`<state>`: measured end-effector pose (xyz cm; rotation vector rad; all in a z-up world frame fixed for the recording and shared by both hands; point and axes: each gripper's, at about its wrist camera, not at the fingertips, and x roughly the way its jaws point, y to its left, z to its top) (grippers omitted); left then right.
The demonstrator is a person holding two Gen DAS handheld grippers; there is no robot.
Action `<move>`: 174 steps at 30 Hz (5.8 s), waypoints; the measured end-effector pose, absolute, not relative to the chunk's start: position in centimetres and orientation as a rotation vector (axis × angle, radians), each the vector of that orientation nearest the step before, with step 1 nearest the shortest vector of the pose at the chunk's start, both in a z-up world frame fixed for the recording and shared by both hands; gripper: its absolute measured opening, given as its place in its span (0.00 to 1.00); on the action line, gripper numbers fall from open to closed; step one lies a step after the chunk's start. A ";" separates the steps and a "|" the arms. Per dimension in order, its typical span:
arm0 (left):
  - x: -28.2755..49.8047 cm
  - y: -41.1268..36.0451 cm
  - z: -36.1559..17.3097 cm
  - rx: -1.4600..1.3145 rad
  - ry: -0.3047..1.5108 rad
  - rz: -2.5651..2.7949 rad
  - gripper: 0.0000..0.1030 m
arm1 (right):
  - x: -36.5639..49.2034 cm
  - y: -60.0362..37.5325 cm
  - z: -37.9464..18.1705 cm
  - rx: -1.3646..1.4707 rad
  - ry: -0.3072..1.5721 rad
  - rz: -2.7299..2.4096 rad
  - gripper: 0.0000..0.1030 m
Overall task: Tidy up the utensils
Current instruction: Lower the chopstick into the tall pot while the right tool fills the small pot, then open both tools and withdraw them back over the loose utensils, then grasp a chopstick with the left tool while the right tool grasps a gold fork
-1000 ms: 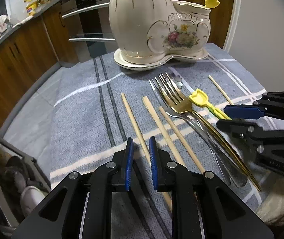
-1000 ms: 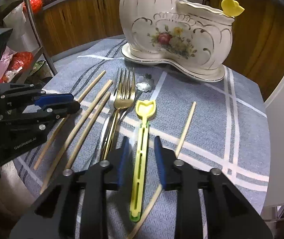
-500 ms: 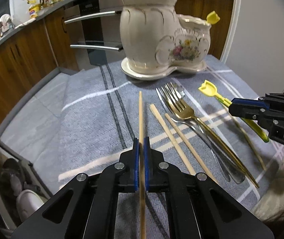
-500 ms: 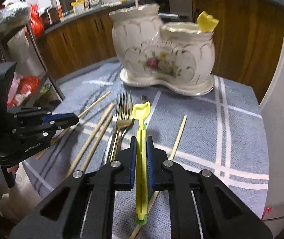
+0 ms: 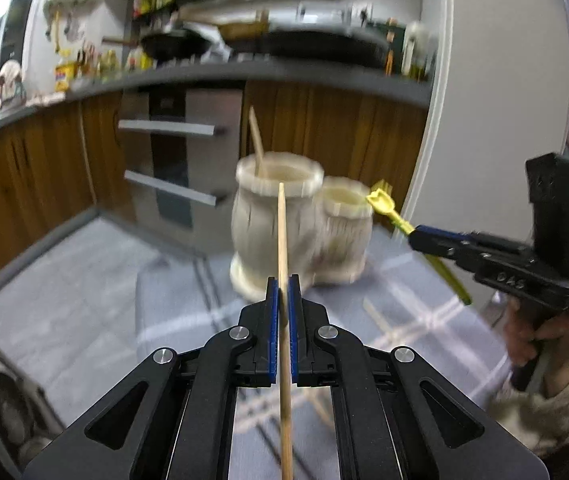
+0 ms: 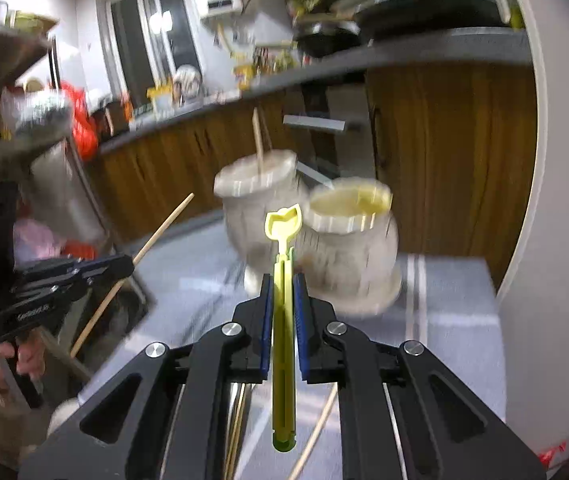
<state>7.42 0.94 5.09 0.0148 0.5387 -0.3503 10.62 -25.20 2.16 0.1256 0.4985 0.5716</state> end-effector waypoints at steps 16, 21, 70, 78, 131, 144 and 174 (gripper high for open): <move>19.5 -1.5 10.8 -0.123 0.329 -0.355 0.05 | 22.4 -25.8 5.5 0.402 0.362 0.560 0.10; 21.8 -2.2 10.8 -0.147 0.278 -0.344 0.05 | 24.2 -25.9 4.3 0.458 0.364 0.540 0.10; 17.1 -0.6 5.0 -0.075 0.277 -0.313 0.14 | 20.7 -26.8 0.5 0.310 0.450 0.487 0.33; 14.3 0.1 6.0 -0.057 0.275 -0.281 0.66 | 17.8 -28.3 1.2 0.308 0.438 0.467 0.60; 5.7 -2.2 -5.9 0.156 0.893 -0.209 0.80 | 7.0 -25.0 -5.9 0.009 0.759 0.437 0.95; 5.3 -3.5 -6.8 0.178 0.926 -0.327 0.29 | 7.7 -20.0 -7.8 -0.035 0.892 0.634 0.34; 9.9 -1.1 -6.8 0.096 0.939 -0.240 0.07 | 10.0 -18.2 -8.0 -0.001 0.926 0.609 0.06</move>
